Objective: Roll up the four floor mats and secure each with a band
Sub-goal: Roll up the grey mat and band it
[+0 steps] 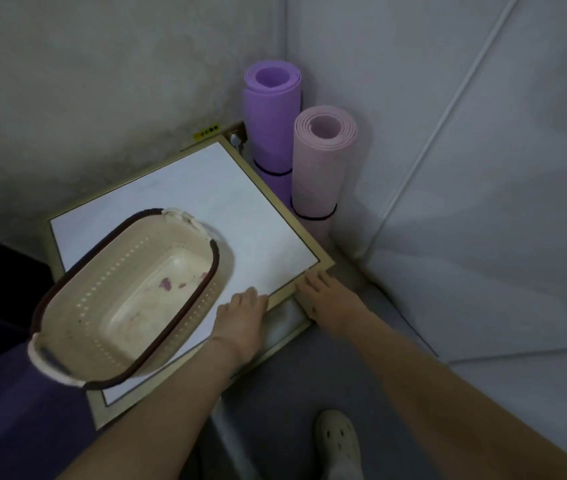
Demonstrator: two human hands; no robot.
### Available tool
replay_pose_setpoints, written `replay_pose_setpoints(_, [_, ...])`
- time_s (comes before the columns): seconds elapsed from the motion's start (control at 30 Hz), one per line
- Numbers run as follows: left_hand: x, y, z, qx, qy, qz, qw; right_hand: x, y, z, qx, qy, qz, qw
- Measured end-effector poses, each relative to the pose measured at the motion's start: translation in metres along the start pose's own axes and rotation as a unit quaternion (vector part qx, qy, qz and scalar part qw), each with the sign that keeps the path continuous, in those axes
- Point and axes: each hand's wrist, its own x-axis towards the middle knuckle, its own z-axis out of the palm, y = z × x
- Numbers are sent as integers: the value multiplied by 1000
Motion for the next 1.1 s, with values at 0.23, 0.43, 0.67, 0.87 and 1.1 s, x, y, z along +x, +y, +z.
replay_pose_setpoints(0.23, [-36, -11, 32, 38, -24, -23, 999, -51, -33, 16, -19, 69, 40, 997])
replay_pose_setpoints(0.43, [-44, 23, 81, 115, 135, 74, 981, -81, -5, 76, -47, 102, 111, 987])
replay_pose_setpoints(0.67, [0, 35, 212, 109, -44, 82, 990, -62, 42, 190, -52, -38, 160, 985])
replay_pose_setpoints(0.87, [66, 18, 318, 74, -115, 36, 990, -9, 61, 310, -38, -83, 159, 983])
replay_pose_setpoints(1.1, [118, 4, 403, -37, -120, -28, 992, 50, 61, 441, 32, -128, 180, 975])
